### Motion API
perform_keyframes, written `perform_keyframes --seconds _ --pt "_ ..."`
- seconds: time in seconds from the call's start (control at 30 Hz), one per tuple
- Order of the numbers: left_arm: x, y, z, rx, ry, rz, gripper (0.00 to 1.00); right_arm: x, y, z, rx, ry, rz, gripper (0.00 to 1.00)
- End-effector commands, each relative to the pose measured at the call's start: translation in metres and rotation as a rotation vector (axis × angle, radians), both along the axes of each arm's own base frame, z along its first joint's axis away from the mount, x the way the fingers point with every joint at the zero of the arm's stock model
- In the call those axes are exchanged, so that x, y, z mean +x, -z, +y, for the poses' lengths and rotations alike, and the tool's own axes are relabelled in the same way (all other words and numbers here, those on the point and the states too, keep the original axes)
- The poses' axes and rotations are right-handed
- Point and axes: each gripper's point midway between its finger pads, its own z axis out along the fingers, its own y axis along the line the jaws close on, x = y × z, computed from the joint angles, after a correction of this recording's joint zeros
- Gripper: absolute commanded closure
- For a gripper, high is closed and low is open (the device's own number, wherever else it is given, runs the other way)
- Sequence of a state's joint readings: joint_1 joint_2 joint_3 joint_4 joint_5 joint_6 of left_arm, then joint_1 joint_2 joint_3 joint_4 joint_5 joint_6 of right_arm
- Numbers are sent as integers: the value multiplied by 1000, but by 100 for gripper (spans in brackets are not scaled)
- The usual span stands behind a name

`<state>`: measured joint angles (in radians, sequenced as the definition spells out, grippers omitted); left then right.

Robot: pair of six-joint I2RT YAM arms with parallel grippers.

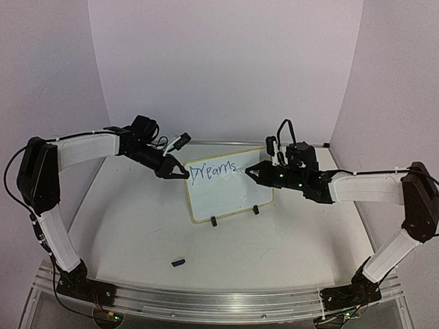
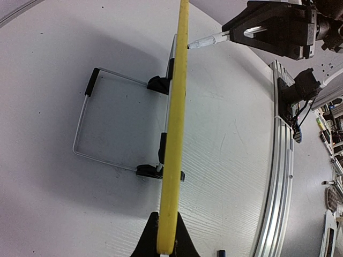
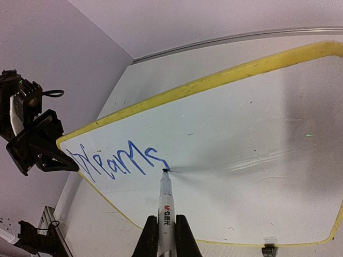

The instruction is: Write a sentence on the whiteboard

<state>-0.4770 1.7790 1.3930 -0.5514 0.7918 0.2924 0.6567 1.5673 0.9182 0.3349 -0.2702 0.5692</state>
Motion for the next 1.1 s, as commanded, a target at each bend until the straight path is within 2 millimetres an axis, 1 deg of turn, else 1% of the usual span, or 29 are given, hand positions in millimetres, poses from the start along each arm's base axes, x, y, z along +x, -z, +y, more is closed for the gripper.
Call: perform_keyframes --seconds 0.0,0.13,0.23,0.37,0.43,0.53,0.7,0.9,1.0,1.07 --pt "-5 7 0 49 10 2 100 9 -19 7 24 -16 -47 100" --pt "-5 7 0 50 10 4 100 4 -37 7 71 -26 -73 100" --pt "-5 8 0 50 11 5 100 -1 -55 -3 90 5 -113 100" --pt "-5 7 -1 50 10 3 100 -5 -71 -19 92 53 -155 100" --pt "-5 8 -1 50 10 6 100 -4 -70 -26 72 76 -158 100" --pt "-5 8 -1 51 10 7 100 -1 -64 -32 53 92 -147 100" --pt "-5 8 -1 51 10 8 100 -1 -55 -38 32 90 -138 100" --pt "-5 7 -1 52 9 5 100 -7 -53 -42 29 -22 -152 100" --pt "-5 7 -1 52 8 2 100 -9 -52 -41 25 -51 -154 100" --pt "-5 7 0 53 8 2 100 -7 -49 -43 20 -46 -150 100"
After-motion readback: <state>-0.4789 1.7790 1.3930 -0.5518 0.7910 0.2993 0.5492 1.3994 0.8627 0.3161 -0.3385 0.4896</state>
